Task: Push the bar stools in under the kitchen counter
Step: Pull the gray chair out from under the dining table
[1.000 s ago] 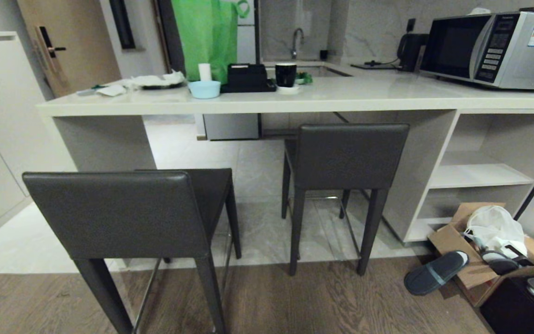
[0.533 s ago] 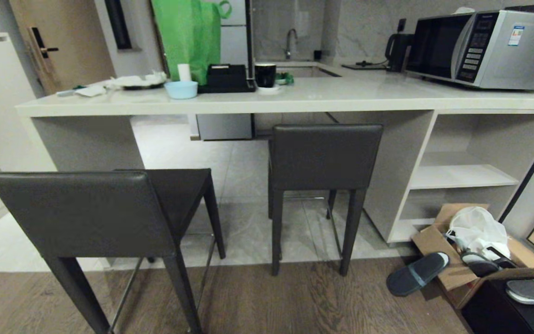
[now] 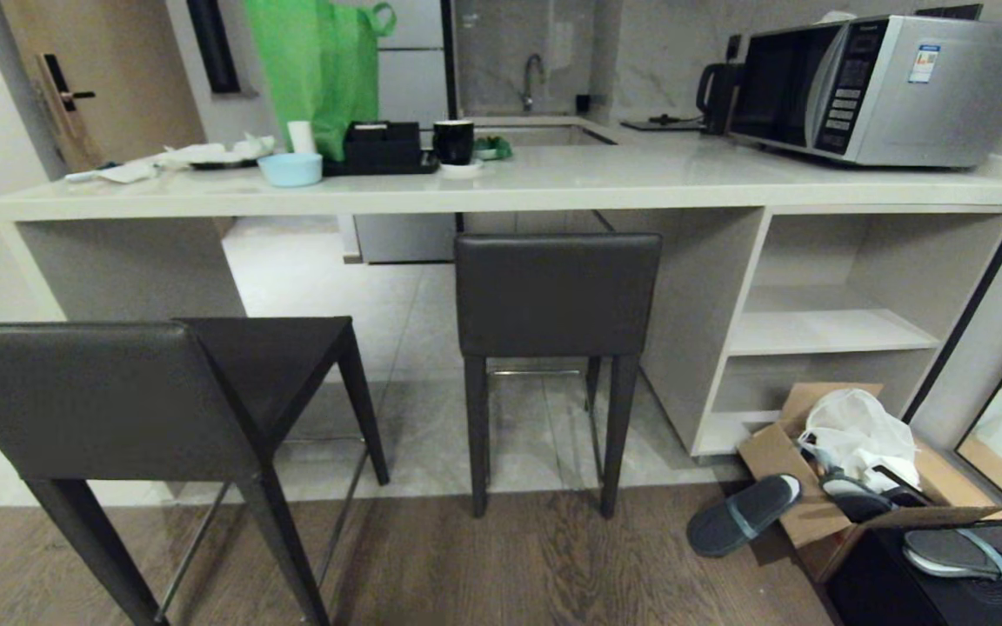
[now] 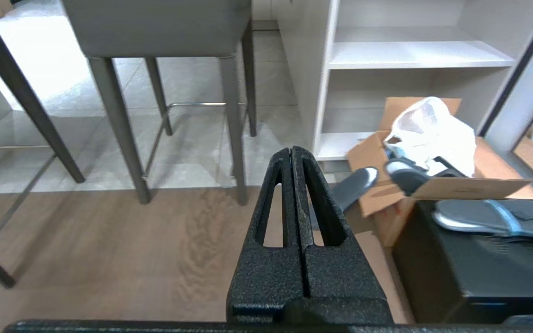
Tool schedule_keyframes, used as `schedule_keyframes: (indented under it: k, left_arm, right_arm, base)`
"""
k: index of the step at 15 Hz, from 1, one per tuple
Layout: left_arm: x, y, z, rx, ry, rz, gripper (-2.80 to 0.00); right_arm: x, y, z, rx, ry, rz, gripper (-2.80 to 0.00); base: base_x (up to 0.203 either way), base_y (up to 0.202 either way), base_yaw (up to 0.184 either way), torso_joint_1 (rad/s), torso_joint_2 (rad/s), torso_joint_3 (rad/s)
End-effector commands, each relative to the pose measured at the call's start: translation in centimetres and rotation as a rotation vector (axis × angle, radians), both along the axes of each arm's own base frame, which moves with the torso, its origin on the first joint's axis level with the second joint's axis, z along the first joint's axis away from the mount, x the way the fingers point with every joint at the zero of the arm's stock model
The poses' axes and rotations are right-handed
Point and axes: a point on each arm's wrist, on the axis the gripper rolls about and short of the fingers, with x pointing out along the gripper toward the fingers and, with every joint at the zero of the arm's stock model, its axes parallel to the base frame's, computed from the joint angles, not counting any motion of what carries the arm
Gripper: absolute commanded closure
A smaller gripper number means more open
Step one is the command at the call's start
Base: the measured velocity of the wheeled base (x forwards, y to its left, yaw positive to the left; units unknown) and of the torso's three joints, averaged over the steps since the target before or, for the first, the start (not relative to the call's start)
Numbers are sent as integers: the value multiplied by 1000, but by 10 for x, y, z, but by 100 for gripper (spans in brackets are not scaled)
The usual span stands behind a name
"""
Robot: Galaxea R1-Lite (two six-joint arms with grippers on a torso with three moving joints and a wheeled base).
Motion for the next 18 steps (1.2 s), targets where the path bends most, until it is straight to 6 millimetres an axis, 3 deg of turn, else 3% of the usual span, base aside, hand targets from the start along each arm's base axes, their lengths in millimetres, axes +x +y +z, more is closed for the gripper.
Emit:
schedule_keyframes:
  k: [1, 5, 10, 18]
  left_arm:
    - [0, 0, -1, -1, 4, 0, 0]
    - [0, 0, -1, -1, 4, 0, 0]
    - [0, 0, -1, -1, 4, 0, 0]
    - [0, 0, -1, -1, 4, 0, 0]
  right_arm:
    - [0, 0, 0, -1, 1, 1, 0]
    - [0, 0, 0, -1, 1, 2, 0]
    - [0, 0, 0, -1, 0, 2, 0]
    - [0, 0, 0, -1, 1, 2, 0]
  base:
    - [0, -196, 0, -5, 7, 9]
    - [0, -171, 1, 1, 1, 4]
    - [0, -14, 1, 1, 0, 0]
    - [179, 0, 1, 3, 6, 2]
